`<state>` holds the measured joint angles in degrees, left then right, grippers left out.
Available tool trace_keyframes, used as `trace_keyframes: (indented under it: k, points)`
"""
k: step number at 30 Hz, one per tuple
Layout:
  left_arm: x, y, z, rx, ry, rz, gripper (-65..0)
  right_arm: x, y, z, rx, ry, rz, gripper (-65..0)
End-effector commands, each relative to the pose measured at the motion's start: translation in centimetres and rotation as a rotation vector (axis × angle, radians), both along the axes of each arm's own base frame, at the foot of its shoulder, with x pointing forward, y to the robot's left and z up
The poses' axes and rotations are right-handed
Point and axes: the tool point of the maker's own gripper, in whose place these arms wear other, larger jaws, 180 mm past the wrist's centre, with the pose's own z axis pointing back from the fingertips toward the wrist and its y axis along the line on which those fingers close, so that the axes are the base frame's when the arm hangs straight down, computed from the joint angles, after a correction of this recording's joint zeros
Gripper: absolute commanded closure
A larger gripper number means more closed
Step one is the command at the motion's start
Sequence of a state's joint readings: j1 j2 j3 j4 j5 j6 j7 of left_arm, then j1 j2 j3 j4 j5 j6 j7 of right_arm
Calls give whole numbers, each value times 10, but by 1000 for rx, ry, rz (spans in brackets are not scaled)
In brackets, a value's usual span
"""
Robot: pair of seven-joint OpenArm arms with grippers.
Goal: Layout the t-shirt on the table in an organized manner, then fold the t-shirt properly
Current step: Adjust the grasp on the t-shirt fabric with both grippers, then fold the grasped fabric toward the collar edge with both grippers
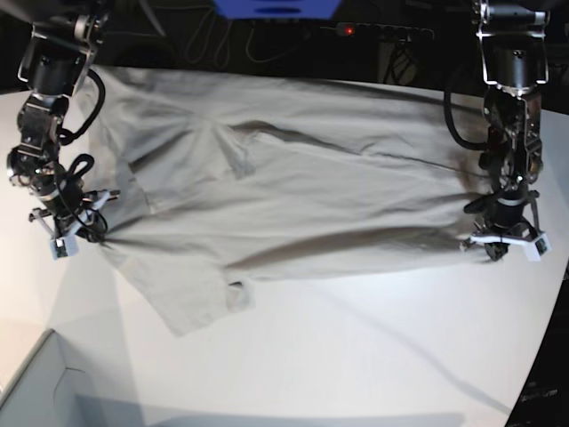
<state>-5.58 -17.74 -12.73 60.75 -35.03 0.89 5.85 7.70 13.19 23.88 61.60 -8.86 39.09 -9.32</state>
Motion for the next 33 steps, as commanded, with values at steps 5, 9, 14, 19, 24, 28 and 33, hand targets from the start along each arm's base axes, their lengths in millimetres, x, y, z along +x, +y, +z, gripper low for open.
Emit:
trace_keyframes:
  k: [5,9,14,19,24,28,33]
  points:
    - [10,8,23,22,-68,8,-1,-7,11,46,22,-159,25,0]
    - [11,7,24,22,-72,3,-1,-23,17,65,54,-217,30,0]
    - [6,6,22,24,-69,1,-1,-54,0,80,112,-277,-84,0]
    - [3,6,20,23,-62,-1,-1,-81,-8,74,142,-263,-148,0]
    - [-9,6,8,23,-30,-1,-1,-104,-3,53,170,-205,-178,0]
    - [-18,7,-3,21,-2,1,-1,-115,-1,45,175,-176,-182,0]
    - [-33,7,-16,21,36,-1,-5,-123,-2,27,191,-127,-199,0]
